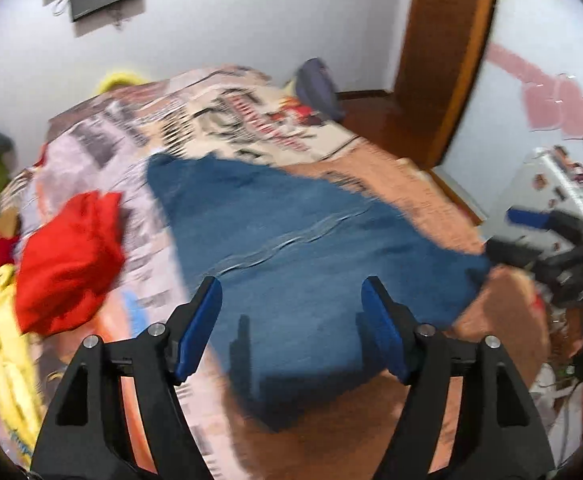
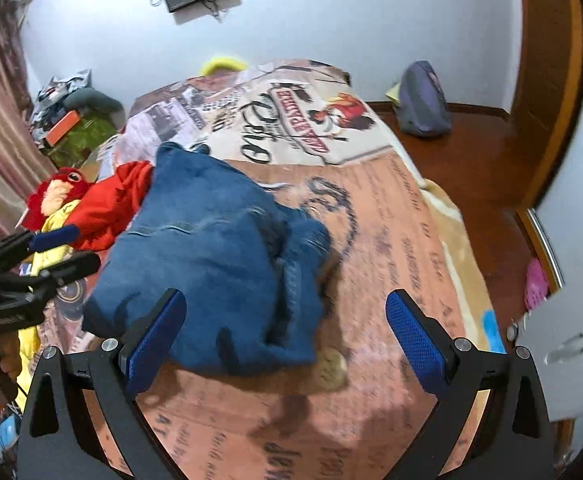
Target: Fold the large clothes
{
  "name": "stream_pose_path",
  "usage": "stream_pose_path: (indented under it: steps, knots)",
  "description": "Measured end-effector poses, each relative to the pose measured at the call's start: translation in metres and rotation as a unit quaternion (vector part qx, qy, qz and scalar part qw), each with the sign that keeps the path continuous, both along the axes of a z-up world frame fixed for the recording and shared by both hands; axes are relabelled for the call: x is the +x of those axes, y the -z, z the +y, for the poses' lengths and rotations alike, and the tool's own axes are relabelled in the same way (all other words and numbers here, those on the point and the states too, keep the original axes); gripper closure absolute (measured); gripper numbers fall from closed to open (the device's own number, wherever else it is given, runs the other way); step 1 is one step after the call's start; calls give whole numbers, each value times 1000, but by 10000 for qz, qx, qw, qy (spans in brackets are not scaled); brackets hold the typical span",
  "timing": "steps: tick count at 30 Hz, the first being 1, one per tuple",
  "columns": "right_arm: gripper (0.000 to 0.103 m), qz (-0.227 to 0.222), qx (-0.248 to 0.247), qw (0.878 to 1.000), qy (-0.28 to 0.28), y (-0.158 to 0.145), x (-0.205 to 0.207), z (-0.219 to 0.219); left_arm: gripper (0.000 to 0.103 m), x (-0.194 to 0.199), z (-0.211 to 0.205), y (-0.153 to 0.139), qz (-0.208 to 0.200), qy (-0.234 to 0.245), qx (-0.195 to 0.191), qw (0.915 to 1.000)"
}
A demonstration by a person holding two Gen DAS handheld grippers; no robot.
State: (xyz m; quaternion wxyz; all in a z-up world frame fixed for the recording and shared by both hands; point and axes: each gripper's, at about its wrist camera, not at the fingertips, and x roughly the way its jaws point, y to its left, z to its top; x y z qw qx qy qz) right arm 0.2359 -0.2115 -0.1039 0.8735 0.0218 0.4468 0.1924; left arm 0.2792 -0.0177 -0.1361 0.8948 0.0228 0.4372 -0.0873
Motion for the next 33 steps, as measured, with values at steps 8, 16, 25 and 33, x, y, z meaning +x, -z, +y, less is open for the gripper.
stream_pose_path:
  steps: [8,16,25,33]
  knots:
    - [4,734,44,9973,-66,49,15,11,25,-9,32,42,550,-414,-21,9976]
    - [3,1258,247,9917,22,68,12,-16,12,-21,41,40,292,-565,136,9979]
    - [3,592,-49,9978,-299,30,27,3,12,-13,59,25,87,-714,163,9973]
    - [3,1498,673,9846,-597,55,74,12,12,29,78,40,640,-668,-992,9908]
